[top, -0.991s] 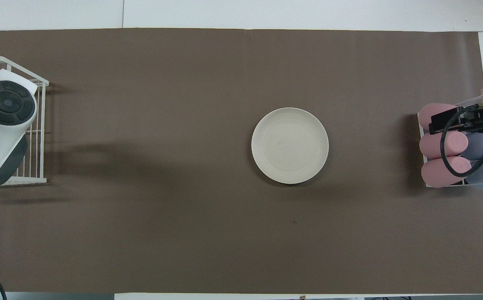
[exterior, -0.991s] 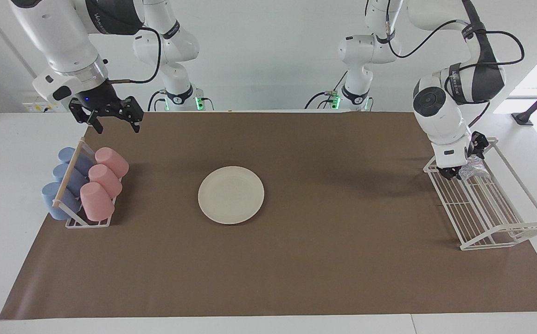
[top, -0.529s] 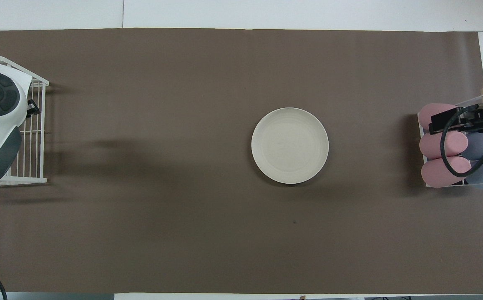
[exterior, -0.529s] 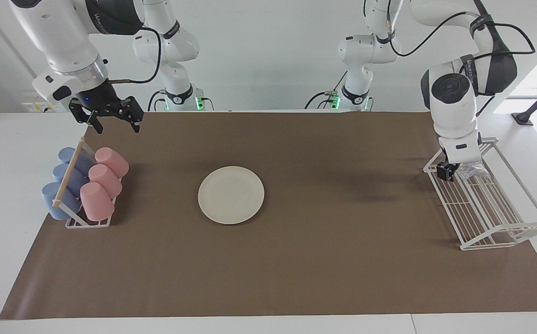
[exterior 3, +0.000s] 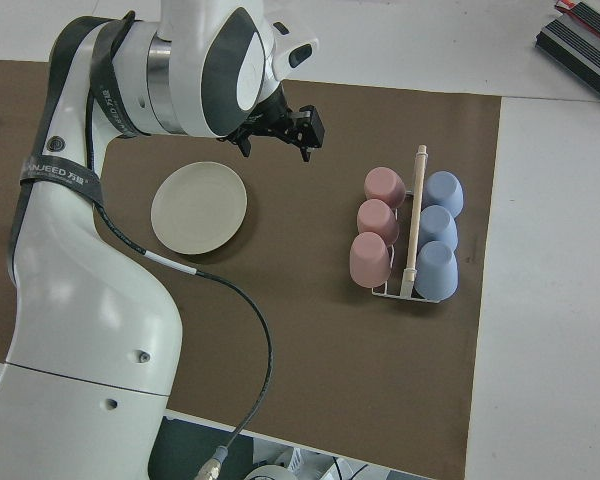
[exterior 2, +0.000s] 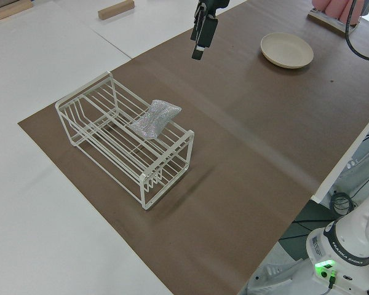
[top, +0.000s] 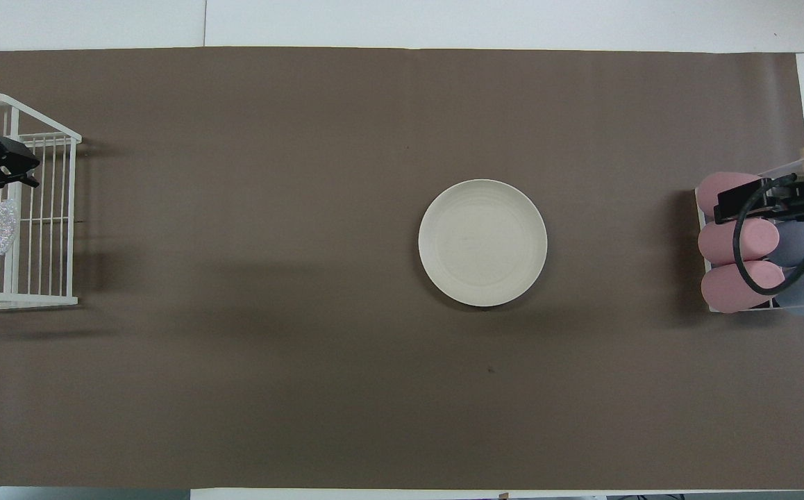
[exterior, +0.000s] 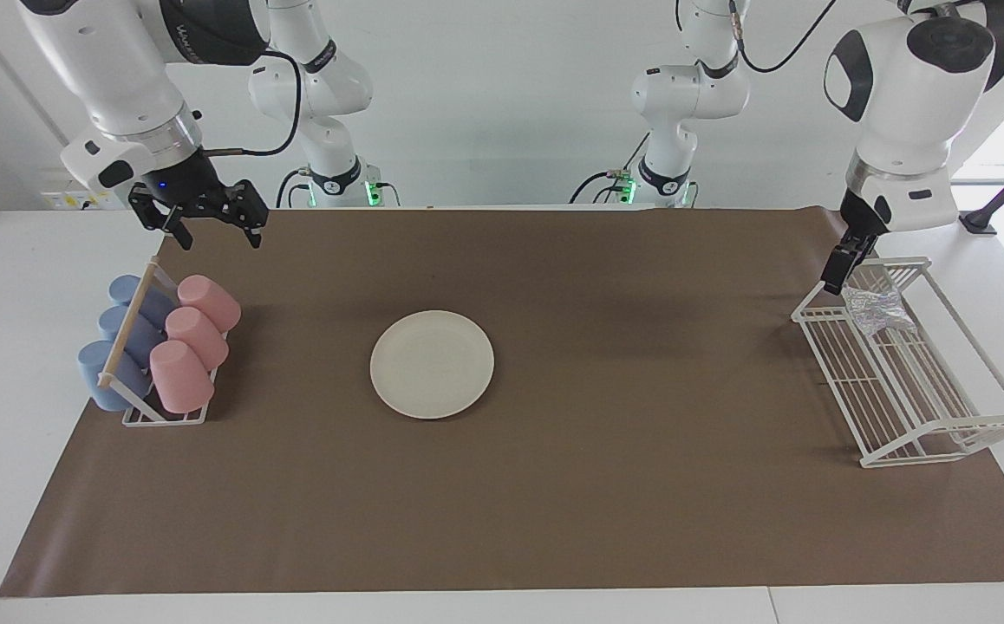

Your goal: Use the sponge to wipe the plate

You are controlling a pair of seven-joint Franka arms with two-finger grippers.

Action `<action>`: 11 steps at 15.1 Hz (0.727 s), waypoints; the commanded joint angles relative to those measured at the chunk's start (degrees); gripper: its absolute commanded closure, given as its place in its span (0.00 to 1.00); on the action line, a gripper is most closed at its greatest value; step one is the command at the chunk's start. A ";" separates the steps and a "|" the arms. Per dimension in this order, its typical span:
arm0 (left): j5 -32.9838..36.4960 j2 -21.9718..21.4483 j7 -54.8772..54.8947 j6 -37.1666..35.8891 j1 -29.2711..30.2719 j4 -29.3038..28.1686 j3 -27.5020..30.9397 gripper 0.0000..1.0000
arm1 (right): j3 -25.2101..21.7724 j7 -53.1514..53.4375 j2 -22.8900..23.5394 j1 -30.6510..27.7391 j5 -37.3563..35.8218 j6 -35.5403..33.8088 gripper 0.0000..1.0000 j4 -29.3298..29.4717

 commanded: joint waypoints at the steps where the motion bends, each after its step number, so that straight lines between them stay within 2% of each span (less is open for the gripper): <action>1: -5.60 -1.79 10.45 -5.14 0.49 0.17 -0.15 0.00 | -0.17 0.19 -1.04 0.01 1.01 -0.14 0.00 -1.03; 4: -10.01 -2.85 21.80 -10.77 0.49 0.52 0.38 0.00 | -0.09 0.19 -1.04 0.09 1.01 -0.14 0.00 -1.03; 8: -13.89 -2.07 26.83 -18.60 -0.21 5.52 0.12 0.00 | -0.17 0.19 -1.04 0.01 0.93 -0.14 0.00 -1.03; 11: -15.81 -1.89 31.05 -17.48 -0.21 6.68 0.20 0.00 | -0.17 0.19 -1.04 0.01 1.01 -0.23 0.00 -1.03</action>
